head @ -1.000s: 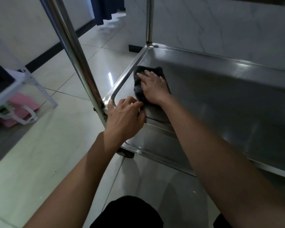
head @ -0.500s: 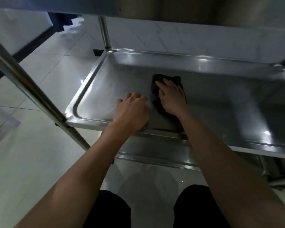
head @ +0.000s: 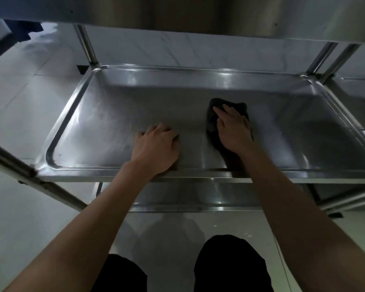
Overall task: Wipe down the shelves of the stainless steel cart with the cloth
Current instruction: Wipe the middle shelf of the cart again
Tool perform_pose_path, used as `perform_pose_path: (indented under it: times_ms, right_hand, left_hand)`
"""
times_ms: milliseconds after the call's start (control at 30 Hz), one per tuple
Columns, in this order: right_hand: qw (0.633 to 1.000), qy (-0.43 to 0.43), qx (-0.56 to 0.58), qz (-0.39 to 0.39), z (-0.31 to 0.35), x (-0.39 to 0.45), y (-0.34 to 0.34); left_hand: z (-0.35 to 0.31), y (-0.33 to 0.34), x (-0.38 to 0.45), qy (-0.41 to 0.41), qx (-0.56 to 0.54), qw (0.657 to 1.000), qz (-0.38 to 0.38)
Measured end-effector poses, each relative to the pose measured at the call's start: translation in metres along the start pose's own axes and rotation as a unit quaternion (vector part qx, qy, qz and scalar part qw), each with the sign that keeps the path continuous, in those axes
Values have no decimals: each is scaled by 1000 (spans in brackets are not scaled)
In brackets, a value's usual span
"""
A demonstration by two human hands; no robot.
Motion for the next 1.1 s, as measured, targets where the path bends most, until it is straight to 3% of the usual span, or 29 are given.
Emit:
perform_pose_path:
  times_ms: [133,267,367,533,900,1100]
  right_hand:
    - [1000,-5,-2,13,29,10,3]
    - [999,-29,12,28,75,21,10]
    - [998,-44,19,31,107,29,15]
    - [995,-93,23,32,180,46,25]
    - [970,-241,-1,32,366,82,41]
    - [958,-284,13,41,403,86,45]
  left_hand:
    - [24,-35,-10,-2,-44,997,-59]
    - [79,-80,-39,-53,16,989,-141]
    - [123,-85,-54,-105,37,988,-105]
    - [144,-83,-55,-99,41,993,-40]
    - [156,-85,-64,-105,40,992,-49]
    - [162,-83,-66,-115,31,992,-48]
Point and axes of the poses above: each hand's wrist, its own x-axis towards the middle knuckle, its own y-axis out of the palm, z = x × y, the point moved 10 cm from there along x, towards the middle knuckle, and after that the axes turned 15 degrees about -x, right-handed, at the moved point
